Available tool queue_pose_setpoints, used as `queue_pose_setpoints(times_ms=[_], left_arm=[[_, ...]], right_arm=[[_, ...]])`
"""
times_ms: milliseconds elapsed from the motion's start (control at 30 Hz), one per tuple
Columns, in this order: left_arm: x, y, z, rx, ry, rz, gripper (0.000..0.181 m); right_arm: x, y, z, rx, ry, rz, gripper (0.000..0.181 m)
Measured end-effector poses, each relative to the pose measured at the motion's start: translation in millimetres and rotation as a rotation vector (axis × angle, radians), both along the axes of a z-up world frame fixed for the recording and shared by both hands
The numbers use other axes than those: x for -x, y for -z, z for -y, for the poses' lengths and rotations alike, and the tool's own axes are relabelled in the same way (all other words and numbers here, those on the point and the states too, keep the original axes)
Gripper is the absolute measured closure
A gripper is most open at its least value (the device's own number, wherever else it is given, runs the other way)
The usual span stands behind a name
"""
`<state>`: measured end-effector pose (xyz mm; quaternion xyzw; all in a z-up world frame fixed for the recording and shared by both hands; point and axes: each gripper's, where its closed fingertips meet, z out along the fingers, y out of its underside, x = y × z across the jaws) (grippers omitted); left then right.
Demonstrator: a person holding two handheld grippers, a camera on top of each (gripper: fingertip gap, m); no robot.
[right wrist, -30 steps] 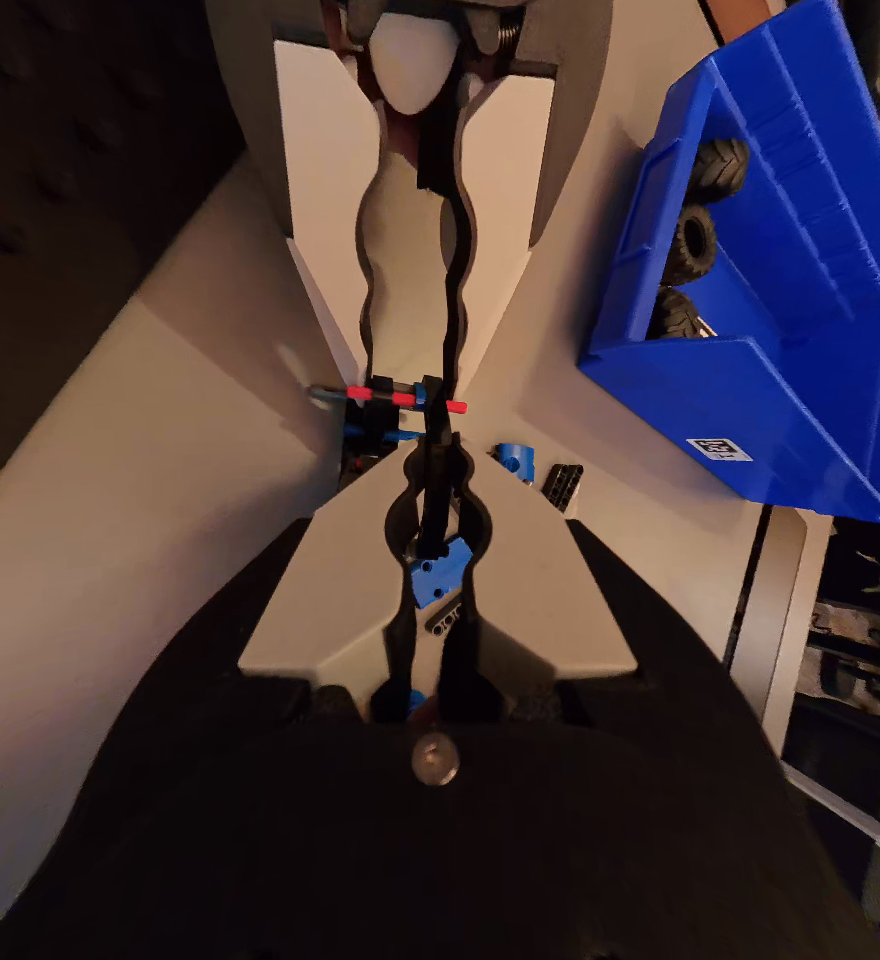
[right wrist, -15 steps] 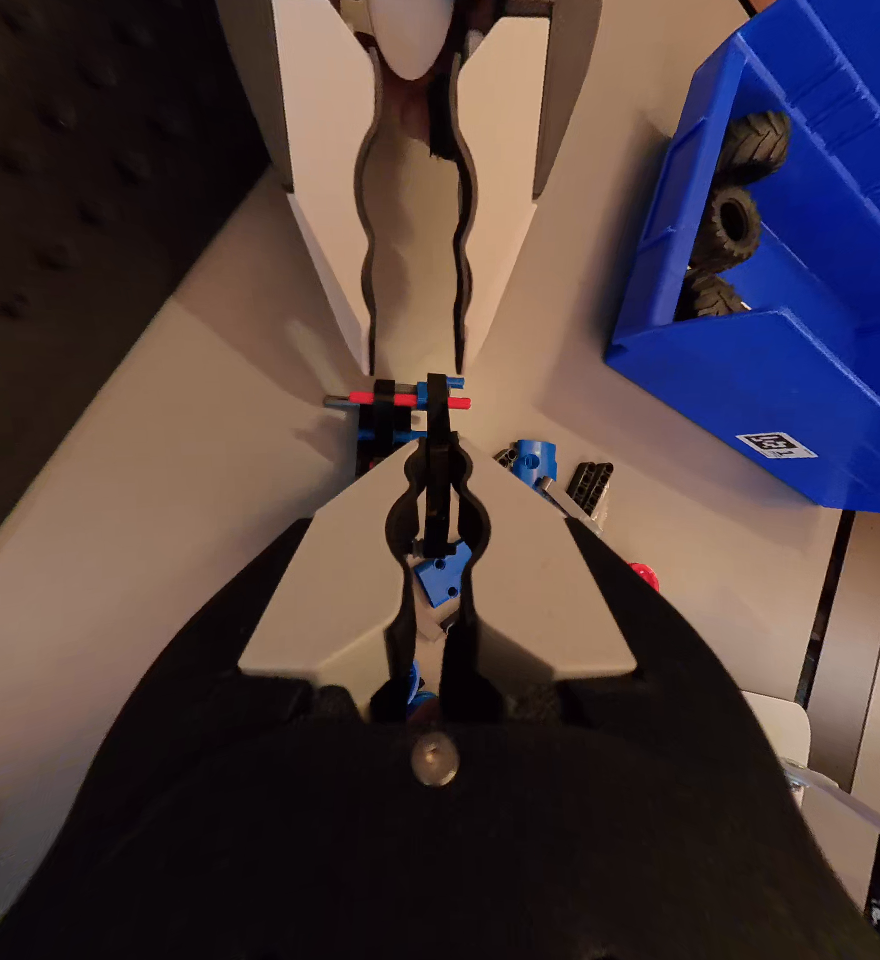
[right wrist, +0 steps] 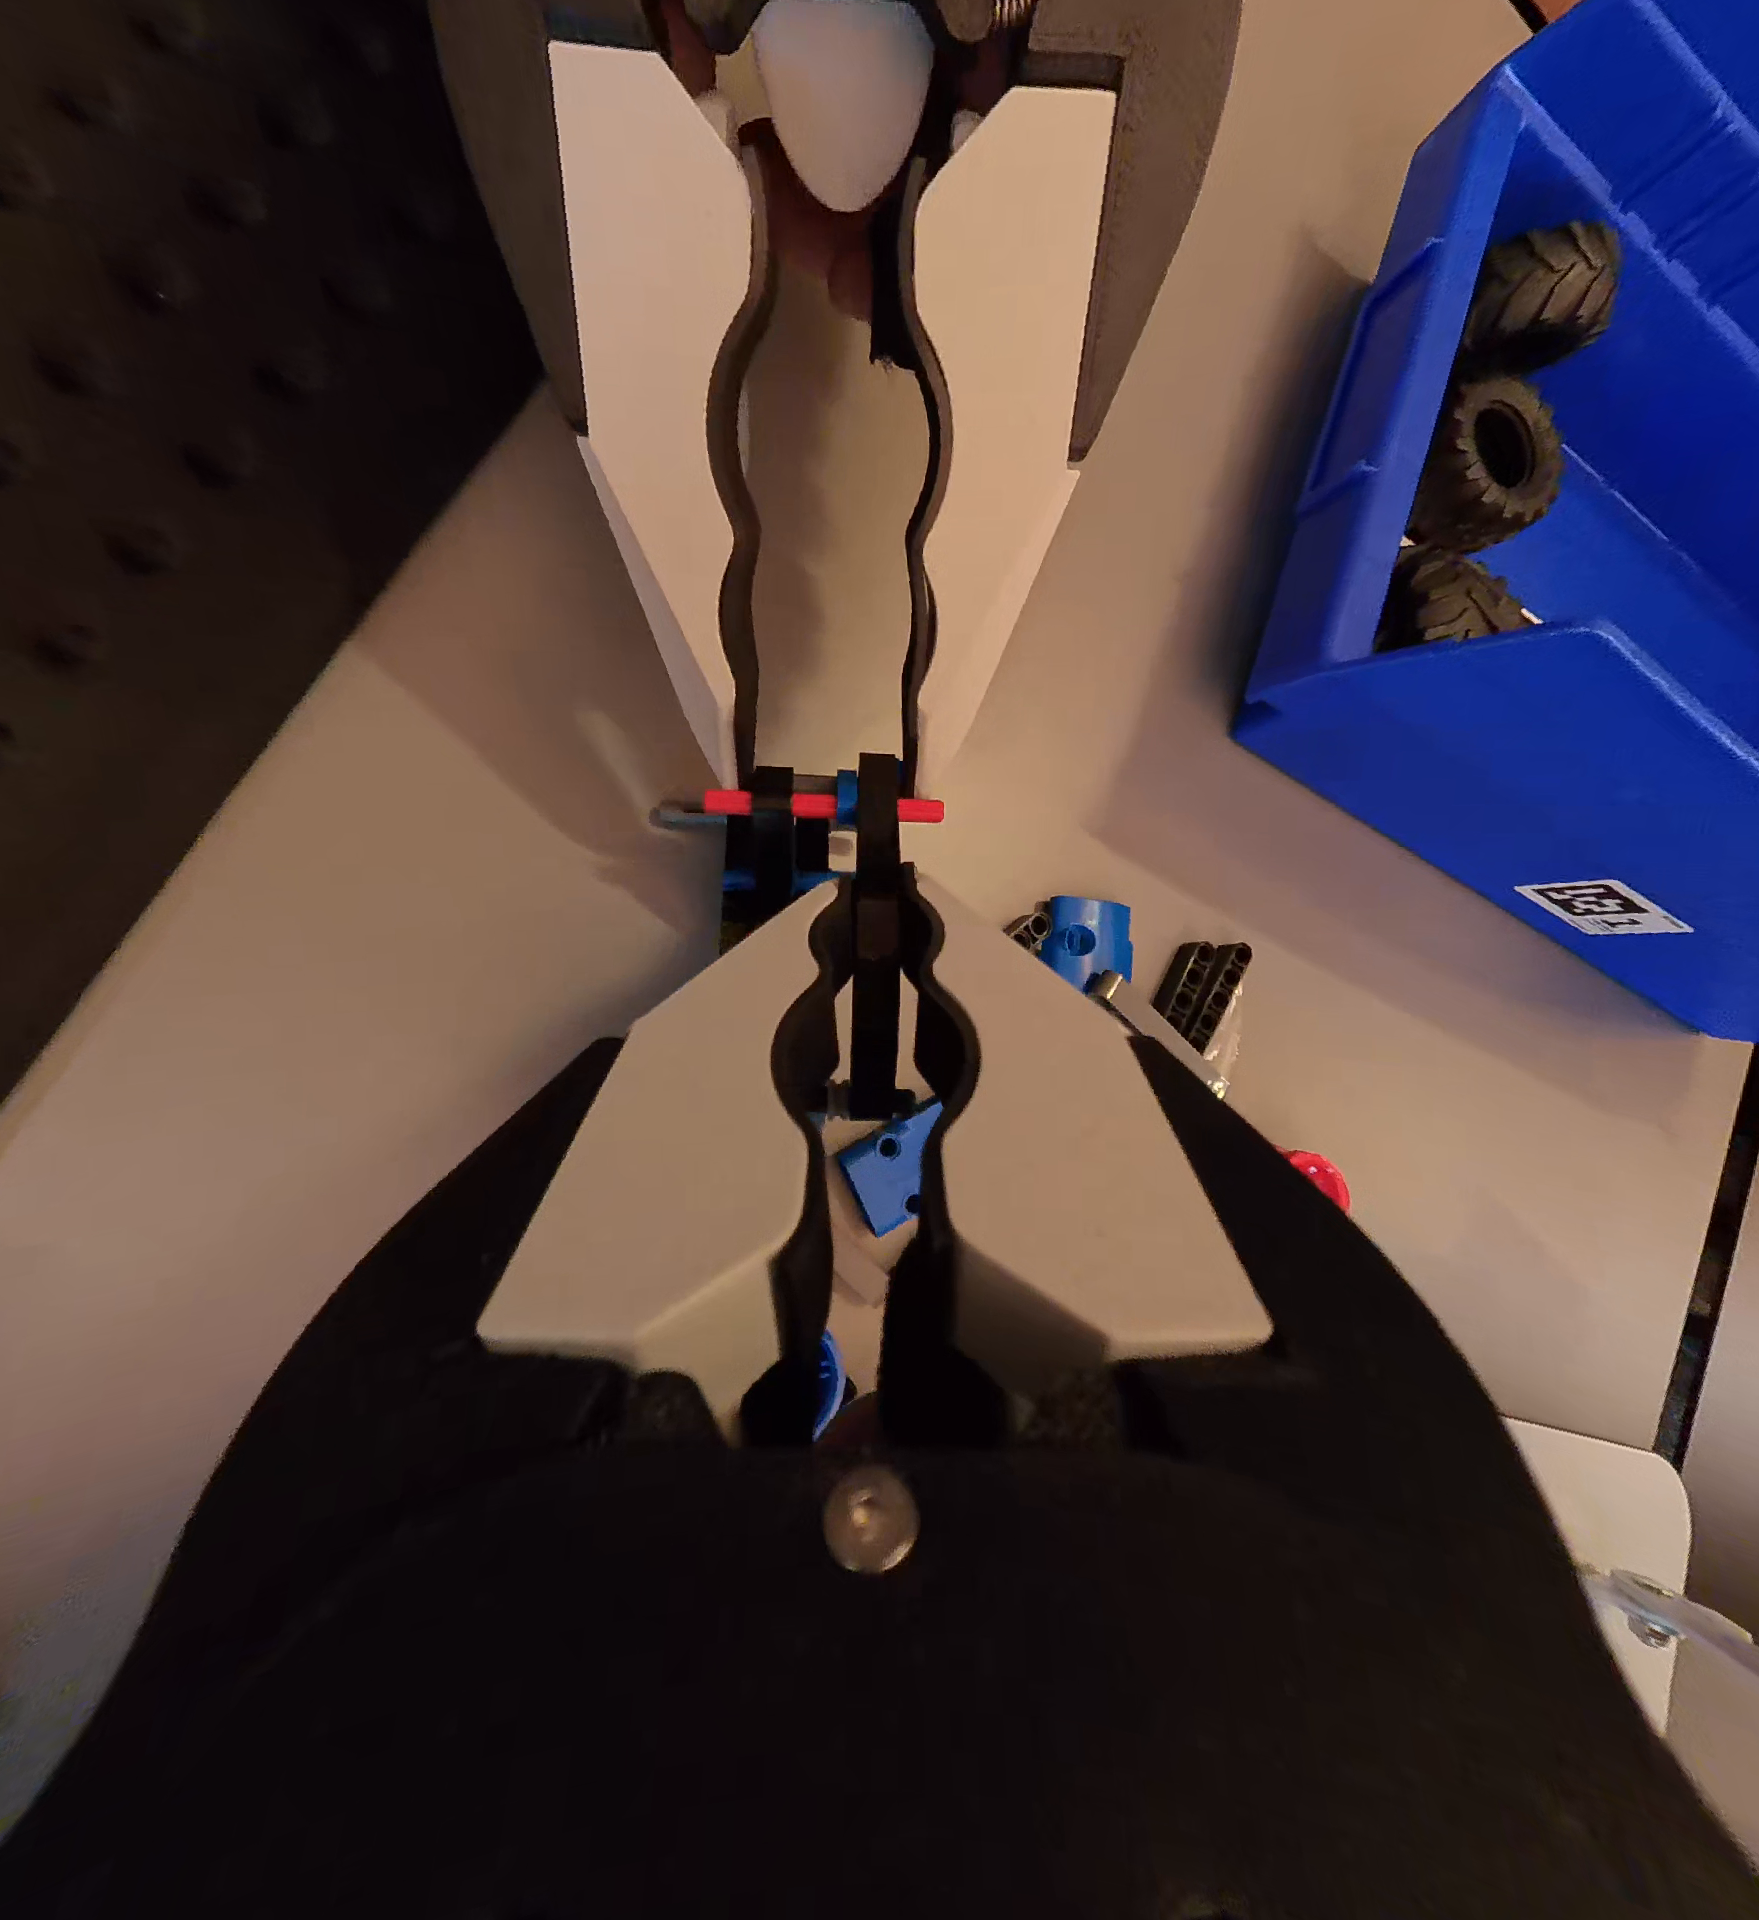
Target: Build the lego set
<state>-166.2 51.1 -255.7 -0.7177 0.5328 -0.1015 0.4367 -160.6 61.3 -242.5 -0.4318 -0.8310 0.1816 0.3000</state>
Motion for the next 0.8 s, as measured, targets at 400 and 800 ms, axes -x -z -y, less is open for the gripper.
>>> queue_pose_setpoints(times_ms=[400,800], left_arm=[[-2.7,0.1,4.8,0.049,0.026,-0.019,0.152],[-1.7,-0.1,3.6,0.086,0.062,-0.03,0.155]], right_arm=[[-3.1,1.2,1.4,0.033,-0.01,-0.009,0.176],[-2.3,3.5,-0.4,0.031,-0.005,-0.003,0.176]])
